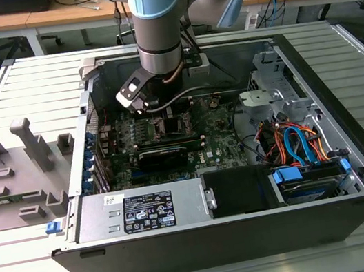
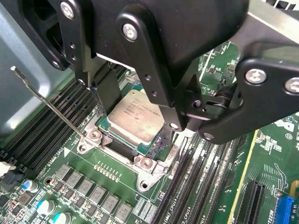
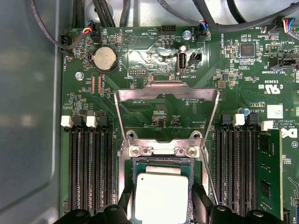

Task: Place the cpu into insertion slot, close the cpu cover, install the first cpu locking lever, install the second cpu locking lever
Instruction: 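Place the cpu into insertion slot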

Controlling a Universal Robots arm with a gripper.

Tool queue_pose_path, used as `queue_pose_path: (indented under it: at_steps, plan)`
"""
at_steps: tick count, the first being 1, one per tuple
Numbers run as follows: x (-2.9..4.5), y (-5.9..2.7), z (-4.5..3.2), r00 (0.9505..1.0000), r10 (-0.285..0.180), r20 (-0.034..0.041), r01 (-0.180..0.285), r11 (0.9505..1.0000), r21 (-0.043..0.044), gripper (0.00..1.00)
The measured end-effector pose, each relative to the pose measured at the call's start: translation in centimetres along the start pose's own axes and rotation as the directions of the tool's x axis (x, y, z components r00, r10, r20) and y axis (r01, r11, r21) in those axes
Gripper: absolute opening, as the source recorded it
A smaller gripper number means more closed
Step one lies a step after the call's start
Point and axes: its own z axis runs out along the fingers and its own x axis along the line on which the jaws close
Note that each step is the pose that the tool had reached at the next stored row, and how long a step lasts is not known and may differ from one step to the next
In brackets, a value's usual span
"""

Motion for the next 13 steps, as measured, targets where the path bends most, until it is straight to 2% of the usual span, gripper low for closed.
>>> queue_pose_path:
  at_steps: [8, 9, 10, 13]
  plan:
    - [0.00, 0.00, 0.00, 0.9999, -0.012, -0.0002, 0.012, 0.9999, 0.0002, 0.62]
    - [-0.02, 0.00, -0.02, 0.9999, -0.013, 0.0009, 0.013, 0.9999, 0.0006, 0.61]
    - [-0.01, -0.01, -0.02, 0.9999, -0.013, 0.0002, 0.013, 0.9999, 0.0005, 0.55]
    - [0.00, 0.00, 0.00, 0.9999, -0.014, -0.0001, 0.014, 0.9999, 0.0003, 0.55]
